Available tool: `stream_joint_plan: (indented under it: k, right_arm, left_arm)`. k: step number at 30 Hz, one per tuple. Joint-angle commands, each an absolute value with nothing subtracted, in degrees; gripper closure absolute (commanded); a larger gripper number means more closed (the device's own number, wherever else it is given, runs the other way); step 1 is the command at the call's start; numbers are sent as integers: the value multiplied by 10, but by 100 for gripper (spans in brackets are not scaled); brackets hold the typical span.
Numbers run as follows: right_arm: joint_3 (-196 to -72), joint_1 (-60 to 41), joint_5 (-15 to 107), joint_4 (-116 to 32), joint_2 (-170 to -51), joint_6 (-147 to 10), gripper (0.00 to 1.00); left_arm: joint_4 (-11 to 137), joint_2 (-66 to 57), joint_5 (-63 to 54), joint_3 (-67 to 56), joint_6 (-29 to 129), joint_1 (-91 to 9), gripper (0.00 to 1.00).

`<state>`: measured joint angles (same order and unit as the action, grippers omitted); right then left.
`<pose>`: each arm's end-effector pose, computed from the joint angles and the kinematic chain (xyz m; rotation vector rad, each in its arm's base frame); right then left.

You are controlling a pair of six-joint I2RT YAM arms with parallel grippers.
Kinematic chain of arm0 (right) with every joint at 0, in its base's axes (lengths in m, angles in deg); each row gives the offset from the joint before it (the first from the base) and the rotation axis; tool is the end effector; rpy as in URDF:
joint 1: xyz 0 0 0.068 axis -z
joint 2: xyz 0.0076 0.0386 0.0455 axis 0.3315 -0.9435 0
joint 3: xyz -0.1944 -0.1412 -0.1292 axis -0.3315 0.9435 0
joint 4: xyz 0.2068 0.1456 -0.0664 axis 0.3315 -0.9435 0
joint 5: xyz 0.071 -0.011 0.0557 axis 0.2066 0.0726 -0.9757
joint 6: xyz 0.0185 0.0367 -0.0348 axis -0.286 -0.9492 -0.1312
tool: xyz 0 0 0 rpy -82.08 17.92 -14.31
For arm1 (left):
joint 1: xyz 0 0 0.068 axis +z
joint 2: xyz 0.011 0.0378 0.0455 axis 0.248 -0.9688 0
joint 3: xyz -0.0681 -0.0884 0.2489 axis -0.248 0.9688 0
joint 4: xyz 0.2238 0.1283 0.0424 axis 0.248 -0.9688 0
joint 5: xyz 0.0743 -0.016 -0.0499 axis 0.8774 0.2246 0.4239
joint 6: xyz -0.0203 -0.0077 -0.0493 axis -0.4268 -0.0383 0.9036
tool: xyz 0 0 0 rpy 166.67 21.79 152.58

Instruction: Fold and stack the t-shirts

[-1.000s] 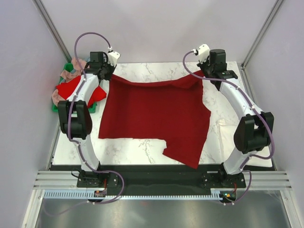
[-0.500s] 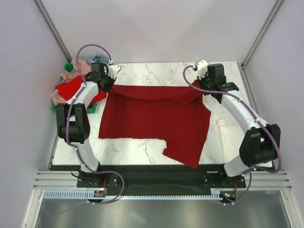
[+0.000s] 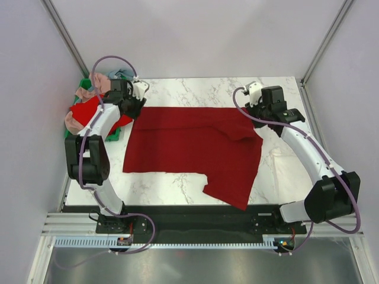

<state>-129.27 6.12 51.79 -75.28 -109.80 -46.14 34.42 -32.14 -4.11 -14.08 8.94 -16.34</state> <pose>0.2995 0.0714 0.3175 -0.5905 2.2475 0.0081 0.3995 -0.0188 0.2523 0.7123 2.3000 0.0511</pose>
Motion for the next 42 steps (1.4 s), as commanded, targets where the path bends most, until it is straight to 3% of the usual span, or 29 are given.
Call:
stream_joint_plan:
  k: [1,5,19,42]
  right_arm:
    - [-1352,65,548,-736,-1094,-483,68]
    - [-1414,78,574,-702,-1183,-469,63]
    - [-1668,129,554,-699,-1488,-480,66]
    - [-1720,138,543,-723,-1609,-471,70]
  left_arm:
    - [351,-309,-64,-223,104,-161,49]
    - [308,-395,-70,-298,116,-166,51]
    - [210,-584,-85,-479,161,-166,60]
    - [210,-705,-77,-610,164,-179,59]
